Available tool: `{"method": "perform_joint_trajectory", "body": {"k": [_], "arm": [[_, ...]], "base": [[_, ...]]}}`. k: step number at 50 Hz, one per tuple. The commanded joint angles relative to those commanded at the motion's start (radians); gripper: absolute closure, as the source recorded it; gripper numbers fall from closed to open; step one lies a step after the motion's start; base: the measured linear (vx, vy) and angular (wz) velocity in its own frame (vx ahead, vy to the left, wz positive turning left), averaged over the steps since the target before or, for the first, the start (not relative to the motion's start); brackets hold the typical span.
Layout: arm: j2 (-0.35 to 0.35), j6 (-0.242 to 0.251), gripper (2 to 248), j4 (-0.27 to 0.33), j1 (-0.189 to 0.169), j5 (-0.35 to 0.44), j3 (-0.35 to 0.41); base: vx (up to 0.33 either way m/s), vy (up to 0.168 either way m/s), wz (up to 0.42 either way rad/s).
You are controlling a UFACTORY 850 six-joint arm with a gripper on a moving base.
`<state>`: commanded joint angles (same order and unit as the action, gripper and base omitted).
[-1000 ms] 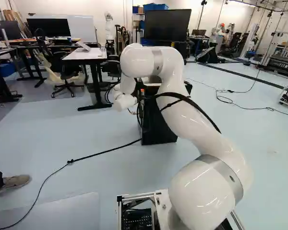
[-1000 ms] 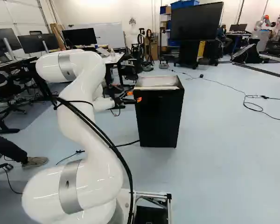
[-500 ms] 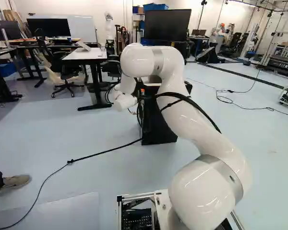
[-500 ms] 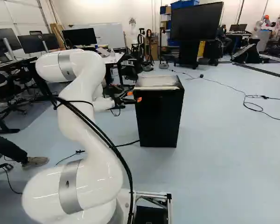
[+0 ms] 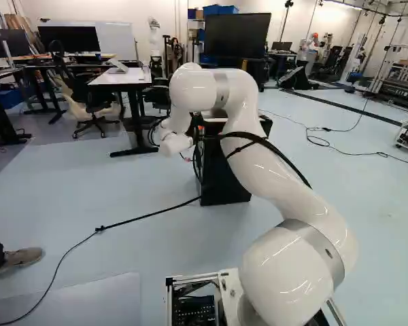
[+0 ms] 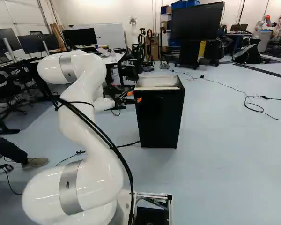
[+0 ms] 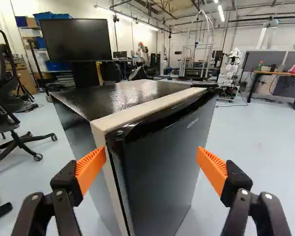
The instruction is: Open the fridge door
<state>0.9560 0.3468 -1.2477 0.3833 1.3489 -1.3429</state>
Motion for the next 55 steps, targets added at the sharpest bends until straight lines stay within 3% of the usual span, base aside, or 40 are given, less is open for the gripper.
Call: {"method": "perform_joint_trajectory", "body": {"k": [55], "arm": [[0.002, 0.0, 3, 0.0, -0.002, 0.041, -0.004]], "base": [[0.0, 0.0, 0.0]]}}
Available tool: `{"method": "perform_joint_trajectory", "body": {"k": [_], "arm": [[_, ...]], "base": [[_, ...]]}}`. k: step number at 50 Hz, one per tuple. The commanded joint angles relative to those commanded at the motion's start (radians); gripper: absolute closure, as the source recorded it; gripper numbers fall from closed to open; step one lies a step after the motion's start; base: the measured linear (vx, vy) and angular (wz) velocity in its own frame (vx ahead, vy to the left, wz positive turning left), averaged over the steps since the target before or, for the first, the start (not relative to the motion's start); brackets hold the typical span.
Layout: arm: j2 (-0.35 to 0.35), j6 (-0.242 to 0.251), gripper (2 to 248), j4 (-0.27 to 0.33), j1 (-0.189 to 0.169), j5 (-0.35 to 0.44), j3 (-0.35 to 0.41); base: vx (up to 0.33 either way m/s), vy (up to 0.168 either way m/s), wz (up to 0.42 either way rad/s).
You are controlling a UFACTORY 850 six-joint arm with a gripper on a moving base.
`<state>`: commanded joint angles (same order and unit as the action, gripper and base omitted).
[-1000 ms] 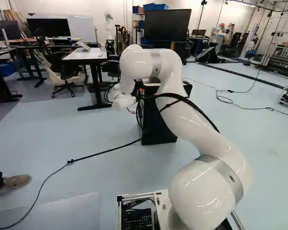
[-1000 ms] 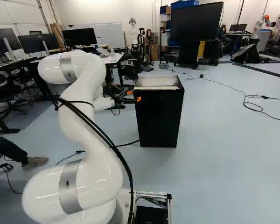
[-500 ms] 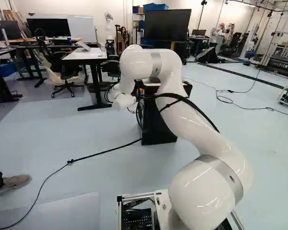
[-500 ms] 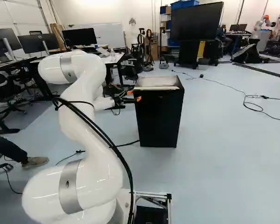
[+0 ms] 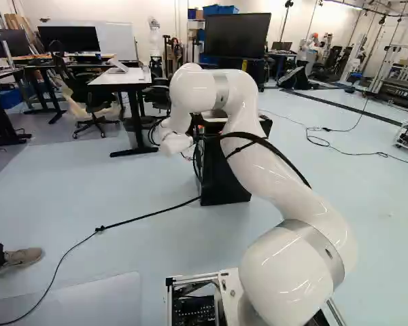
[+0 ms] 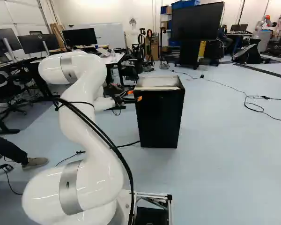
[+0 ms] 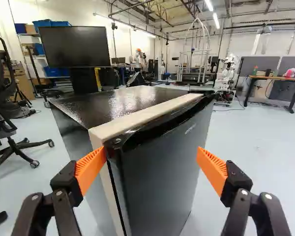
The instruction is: Open the fridge door
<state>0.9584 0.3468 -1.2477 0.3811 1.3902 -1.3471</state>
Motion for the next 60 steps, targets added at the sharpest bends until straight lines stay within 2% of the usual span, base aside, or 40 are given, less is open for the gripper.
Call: {"method": "perform_joint_trajectory", "body": {"k": [28, 44, 52, 60], "arm": [[0.024, 0.0, 3, 0.0, 0.001, 0.005, -0.044], [0.029, 0.0, 3, 0.0, -0.017, 0.005, -0.052], [0.023, 0.0, 3, 0.0, -0.026, 0.005, -0.041], [-0.001, 0.0, 3, 0.0, -0.028, 0.005, 0.003]], "base": [[0.0, 0.0, 0.0], [0.0, 0.0, 0.0], [0.0, 0.0, 0.0], [0.0, 0.0, 0.0]]}}
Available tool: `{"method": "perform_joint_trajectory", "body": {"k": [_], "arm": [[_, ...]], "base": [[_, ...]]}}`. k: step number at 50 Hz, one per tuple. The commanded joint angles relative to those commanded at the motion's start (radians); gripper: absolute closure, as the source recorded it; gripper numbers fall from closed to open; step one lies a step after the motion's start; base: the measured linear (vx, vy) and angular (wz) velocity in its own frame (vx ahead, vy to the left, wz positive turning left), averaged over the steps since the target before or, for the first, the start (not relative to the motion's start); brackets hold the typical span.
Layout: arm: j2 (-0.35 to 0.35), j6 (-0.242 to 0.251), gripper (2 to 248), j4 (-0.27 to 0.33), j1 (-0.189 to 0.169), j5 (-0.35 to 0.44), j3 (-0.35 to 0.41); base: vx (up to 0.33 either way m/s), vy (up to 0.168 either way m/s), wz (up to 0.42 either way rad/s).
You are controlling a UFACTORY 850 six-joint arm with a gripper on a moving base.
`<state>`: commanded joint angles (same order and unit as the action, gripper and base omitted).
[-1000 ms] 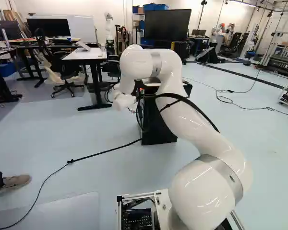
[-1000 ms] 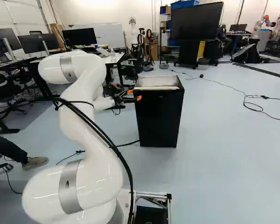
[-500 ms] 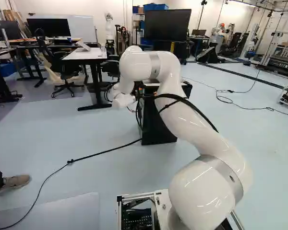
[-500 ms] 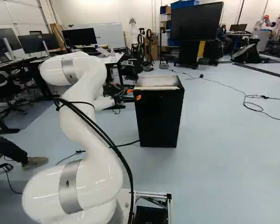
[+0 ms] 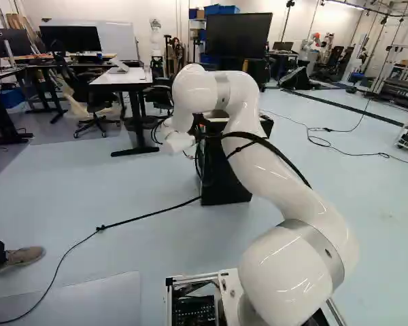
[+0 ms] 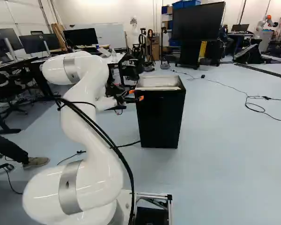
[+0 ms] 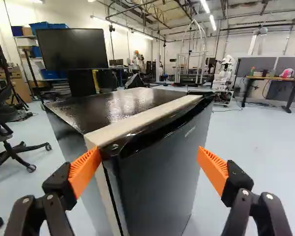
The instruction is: Open the fridge door
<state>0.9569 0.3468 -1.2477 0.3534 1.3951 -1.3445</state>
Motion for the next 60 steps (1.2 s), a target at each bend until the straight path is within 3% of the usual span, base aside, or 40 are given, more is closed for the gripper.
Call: {"method": "perform_joint_trajectory", "body": {"k": [31, 60], "arm": [[-0.126, 0.0, 3, -0.005, 0.015, 0.0, 0.227], [-0.236, 0.0, 3, -0.07, 0.035, 0.001, 0.425]], "base": [[0.0, -0.001, -0.004], [0.0, 0.0, 0.0]]}}
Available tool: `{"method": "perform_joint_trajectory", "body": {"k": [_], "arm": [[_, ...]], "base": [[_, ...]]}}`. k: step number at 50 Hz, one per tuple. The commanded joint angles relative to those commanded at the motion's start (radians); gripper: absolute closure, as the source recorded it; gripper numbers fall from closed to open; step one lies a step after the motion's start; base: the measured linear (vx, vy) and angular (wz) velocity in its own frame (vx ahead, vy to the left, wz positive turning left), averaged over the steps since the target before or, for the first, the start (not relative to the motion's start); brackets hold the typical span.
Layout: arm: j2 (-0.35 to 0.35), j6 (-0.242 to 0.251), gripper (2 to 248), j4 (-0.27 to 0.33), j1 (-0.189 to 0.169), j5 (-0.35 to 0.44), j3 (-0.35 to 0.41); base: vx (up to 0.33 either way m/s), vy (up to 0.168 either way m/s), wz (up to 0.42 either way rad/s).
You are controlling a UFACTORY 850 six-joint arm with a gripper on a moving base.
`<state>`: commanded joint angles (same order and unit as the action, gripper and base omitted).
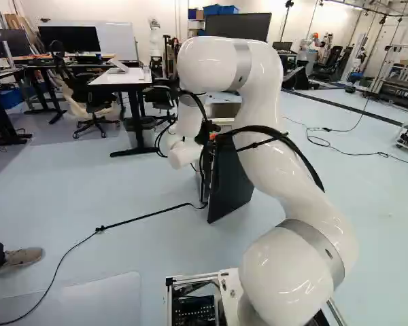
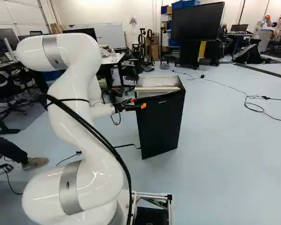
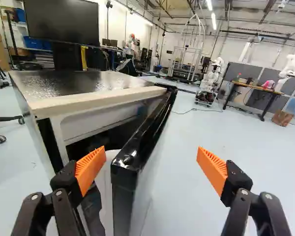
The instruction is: Open the fridge door
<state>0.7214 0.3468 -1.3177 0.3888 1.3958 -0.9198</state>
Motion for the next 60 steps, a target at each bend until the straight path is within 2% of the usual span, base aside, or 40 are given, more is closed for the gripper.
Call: {"method": "perform_joint_trajectory", "body": {"k": [17, 39, 47, 60], "arm": [[-0.057, 0.0, 3, -0.073, 0.0, 0.031, 0.107], [-0.117, 0.0, 3, -0.198, -0.015, 0.127, 0.229], [-0.131, 0.0, 3, -0.209, -0.024, 0.135, 0.26], [-0.134, 0.0, 3, -0.212, -0.026, 0.123, 0.267]], "base": [[0.0, 0.0, 0.0], [0.0, 0.0, 0.0], [0.0, 0.0, 0.0], [0.0, 0.0, 0.0]]}}
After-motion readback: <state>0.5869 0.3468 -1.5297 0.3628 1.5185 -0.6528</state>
